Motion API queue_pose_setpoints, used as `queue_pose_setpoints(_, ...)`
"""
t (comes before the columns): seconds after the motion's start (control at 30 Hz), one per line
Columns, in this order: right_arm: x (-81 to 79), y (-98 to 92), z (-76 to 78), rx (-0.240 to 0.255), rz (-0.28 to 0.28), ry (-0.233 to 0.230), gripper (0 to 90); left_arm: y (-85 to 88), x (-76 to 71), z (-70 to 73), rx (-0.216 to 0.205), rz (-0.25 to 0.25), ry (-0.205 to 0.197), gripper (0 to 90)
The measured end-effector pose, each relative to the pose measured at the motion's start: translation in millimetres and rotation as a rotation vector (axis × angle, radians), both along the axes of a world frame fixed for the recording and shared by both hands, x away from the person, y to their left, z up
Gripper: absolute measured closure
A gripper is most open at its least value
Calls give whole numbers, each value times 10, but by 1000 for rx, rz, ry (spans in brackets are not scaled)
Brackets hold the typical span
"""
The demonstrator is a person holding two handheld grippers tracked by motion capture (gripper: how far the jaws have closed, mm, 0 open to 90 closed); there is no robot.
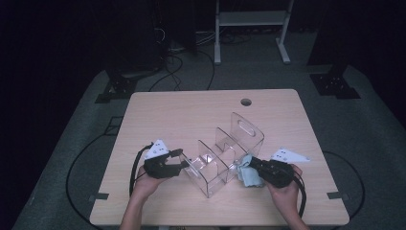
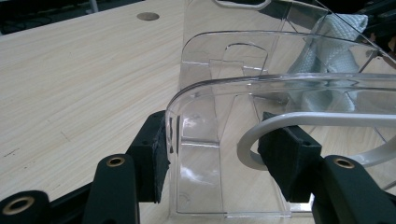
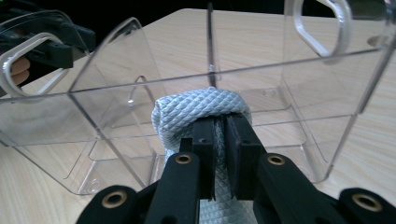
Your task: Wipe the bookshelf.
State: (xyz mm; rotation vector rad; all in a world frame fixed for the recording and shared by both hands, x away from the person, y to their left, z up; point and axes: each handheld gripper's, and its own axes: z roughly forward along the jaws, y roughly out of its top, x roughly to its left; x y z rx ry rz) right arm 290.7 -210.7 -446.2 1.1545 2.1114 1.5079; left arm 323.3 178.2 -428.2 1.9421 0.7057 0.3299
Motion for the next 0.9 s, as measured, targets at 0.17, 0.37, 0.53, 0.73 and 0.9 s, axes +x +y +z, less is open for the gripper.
queue_pose_setpoints(0.17, -47, 81, 28, -6, 38, -8, 826, 1, 0, 2, 2, 0, 0, 446)
queue_pose_setpoints(0.37, -41, 48, 24, -2, 31, -5, 825, -3, -2, 2, 2, -1, 0, 446)
queue_pose_setpoints(0.53, -88, 104, 81, 3, 54, -22, 825, -3, 0, 3, 2, -1, 1, 446)
queue_pose_setpoints(0.73, -139, 172, 130, -19, 77, -49, 826, -4, -1, 3, 2, -1, 1, 446)
queue_pose_setpoints(0.9, -174, 204, 166, -3, 93, -57, 825, -3, 0, 3, 2, -3, 0, 446)
